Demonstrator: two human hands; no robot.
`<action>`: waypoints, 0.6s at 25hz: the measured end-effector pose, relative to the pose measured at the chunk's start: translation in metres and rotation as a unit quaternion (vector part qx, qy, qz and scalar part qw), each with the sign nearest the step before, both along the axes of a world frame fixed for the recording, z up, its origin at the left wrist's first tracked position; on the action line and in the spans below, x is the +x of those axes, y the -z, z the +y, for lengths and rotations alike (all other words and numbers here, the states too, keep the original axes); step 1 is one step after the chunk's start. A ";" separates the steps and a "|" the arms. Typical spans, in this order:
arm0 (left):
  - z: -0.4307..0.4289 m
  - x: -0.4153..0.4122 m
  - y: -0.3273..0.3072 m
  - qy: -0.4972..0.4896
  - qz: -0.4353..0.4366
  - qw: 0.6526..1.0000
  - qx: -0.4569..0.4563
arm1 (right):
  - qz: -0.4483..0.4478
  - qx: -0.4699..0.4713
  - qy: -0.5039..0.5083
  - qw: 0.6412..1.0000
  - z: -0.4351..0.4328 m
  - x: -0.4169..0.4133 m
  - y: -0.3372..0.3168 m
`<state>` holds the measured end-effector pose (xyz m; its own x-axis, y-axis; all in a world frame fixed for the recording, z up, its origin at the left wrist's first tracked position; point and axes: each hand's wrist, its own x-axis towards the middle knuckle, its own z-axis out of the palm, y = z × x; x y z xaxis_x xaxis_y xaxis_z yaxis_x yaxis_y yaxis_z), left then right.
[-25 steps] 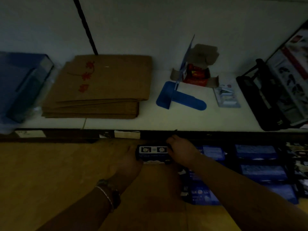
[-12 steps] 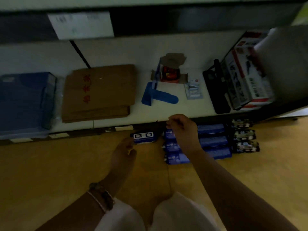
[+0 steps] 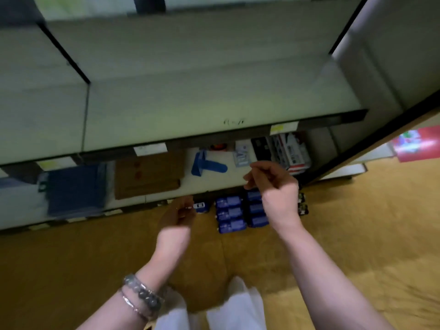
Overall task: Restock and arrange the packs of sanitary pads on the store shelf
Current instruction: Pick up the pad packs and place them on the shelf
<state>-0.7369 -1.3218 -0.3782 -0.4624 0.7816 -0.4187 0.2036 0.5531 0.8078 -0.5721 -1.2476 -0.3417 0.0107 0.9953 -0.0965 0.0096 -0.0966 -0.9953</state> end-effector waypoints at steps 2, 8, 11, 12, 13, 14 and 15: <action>0.002 0.012 -0.045 0.010 -0.026 0.999 0.026 | -0.013 0.034 0.006 0.999 0.002 0.010 -0.037; 0.032 0.052 -0.157 0.028 -0.027 0.982 0.183 | 0.027 0.166 -0.025 0.985 0.018 0.043 -0.159; 0.039 0.064 -0.197 0.041 -0.038 0.967 0.250 | 0.048 0.217 -0.047 0.974 0.022 0.051 -0.200; 0.041 0.066 -0.210 0.043 -0.038 0.961 0.270 | 0.053 0.231 -0.055 0.970 0.024 0.053 -0.211; 0.043 0.067 -0.221 0.041 -0.039 0.956 0.289 | 0.054 0.243 -0.064 0.966 0.027 0.054 -0.222; 0.045 0.067 -0.233 0.037 -0.043 0.949 0.310 | 0.052 0.256 -0.074 0.963 0.029 0.055 -0.232; 0.048 0.067 -0.244 0.032 -0.047 0.942 0.331 | 0.050 0.268 -0.082 0.959 0.031 0.054 -0.242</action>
<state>-0.6699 -1.2740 -0.1340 -0.3903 0.9111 0.1328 0.1302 -0.0882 0.9876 -0.5181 -1.2167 -0.0993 -0.1333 0.8899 0.4361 -0.1168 0.4229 -0.8986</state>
